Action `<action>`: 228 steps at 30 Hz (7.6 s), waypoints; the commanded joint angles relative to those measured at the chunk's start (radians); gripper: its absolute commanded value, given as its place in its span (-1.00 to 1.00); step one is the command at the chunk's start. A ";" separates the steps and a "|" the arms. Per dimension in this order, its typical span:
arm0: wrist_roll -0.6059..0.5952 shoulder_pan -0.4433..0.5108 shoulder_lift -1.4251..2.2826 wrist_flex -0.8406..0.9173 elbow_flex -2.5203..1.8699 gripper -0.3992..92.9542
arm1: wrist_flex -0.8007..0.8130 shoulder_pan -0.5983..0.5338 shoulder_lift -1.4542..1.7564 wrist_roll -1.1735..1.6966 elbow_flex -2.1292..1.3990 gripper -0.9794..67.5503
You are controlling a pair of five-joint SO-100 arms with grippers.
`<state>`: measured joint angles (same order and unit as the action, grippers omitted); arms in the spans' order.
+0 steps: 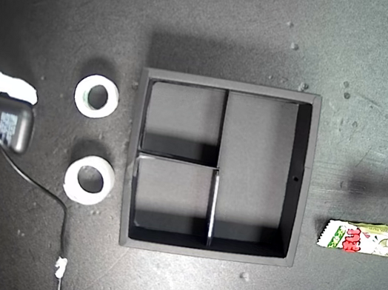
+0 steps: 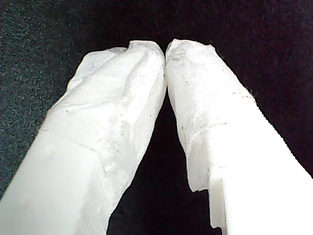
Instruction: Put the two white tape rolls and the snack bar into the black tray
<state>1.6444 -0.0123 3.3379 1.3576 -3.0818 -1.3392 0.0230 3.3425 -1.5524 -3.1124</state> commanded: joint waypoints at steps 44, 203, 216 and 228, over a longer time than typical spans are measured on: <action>-0.061 0.003 0.049 -0.281 -0.057 -0.98 | 0.640 -0.025 0.008 0.124 -0.012 -0.98; -0.416 0.049 -1.787 -0.014 1.838 -0.99 | 0.472 -0.219 -1.628 1.215 1.496 -0.98; -0.287 0.175 -1.983 0.032 2.019 -0.99 | 0.431 -0.216 -1.982 1.262 1.884 -0.98; -0.235 0.261 -2.189 0.078 2.260 -0.99 | 0.425 -0.216 -2.077 1.255 1.980 -0.98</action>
<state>1.4005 0.2347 1.1812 1.4021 -0.9511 -0.9112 -0.2010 1.2563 -0.2976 -1.1827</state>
